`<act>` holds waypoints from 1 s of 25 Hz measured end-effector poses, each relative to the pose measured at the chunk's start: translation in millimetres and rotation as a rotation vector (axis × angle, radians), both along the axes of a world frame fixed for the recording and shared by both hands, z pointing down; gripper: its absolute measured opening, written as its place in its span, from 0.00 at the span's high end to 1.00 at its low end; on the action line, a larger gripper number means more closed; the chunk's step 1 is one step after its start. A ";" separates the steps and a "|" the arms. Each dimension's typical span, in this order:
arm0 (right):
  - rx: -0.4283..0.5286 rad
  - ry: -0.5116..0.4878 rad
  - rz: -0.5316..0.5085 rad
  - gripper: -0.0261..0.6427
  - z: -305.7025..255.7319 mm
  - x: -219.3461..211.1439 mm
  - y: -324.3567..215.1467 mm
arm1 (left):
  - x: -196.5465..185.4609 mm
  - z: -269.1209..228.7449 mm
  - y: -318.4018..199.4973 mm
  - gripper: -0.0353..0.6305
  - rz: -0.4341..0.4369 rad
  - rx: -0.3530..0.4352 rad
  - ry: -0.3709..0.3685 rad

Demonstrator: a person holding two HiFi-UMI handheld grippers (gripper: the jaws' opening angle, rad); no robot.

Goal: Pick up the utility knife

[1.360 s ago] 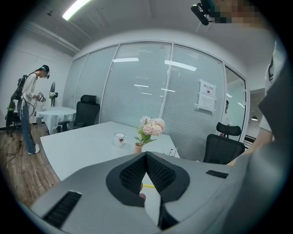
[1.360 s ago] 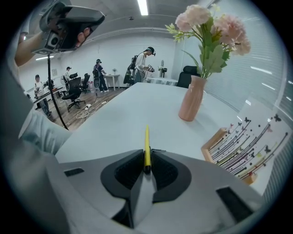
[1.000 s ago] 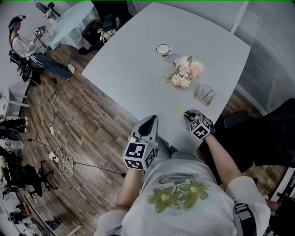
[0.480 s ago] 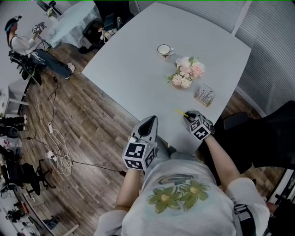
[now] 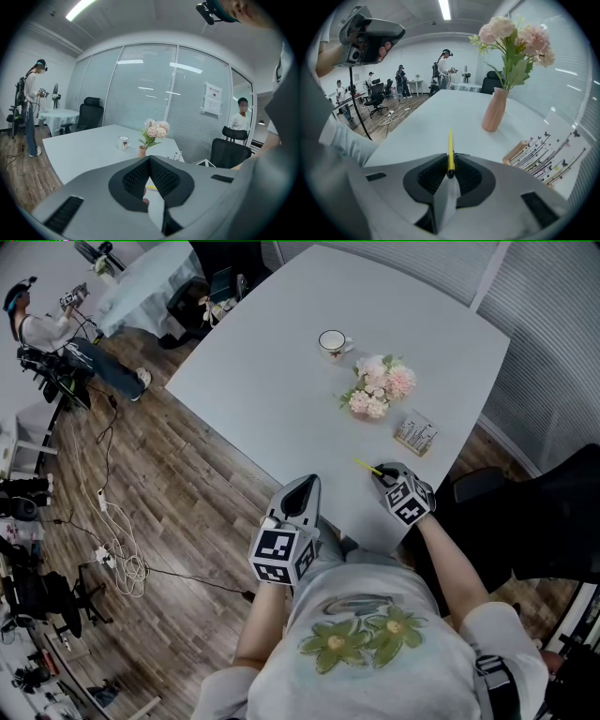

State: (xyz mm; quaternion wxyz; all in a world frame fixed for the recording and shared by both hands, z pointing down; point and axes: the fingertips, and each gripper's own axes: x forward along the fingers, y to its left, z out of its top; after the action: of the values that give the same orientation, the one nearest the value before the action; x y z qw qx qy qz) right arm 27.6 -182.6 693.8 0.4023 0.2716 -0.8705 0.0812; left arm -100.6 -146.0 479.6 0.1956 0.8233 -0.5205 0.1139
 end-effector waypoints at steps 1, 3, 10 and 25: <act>0.003 -0.004 0.000 0.87 -1.4 -0.3 -0.6 | 0.5 0.5 -0.2 0.93 0.000 0.000 0.000; 0.006 -0.014 0.003 0.88 -3.0 0.0 -0.7 | 2.3 1.1 0.0 0.93 0.001 0.001 0.000; 0.031 -0.042 0.000 0.87 -18.8 -1.6 -2.6 | 5.1 1.0 -0.8 0.93 0.001 0.002 -0.001; 0.097 -0.147 -0.004 0.88 -68.9 -14.0 -4.6 | 9.0 -1.6 -4.5 0.93 0.017 0.013 -0.006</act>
State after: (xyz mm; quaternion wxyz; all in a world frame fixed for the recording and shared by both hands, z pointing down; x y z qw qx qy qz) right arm 13.7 -187.2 624.8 0.3238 0.2823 -0.9012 0.0576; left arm -91.6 -150.4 477.9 0.1878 0.8287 -0.5147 0.1145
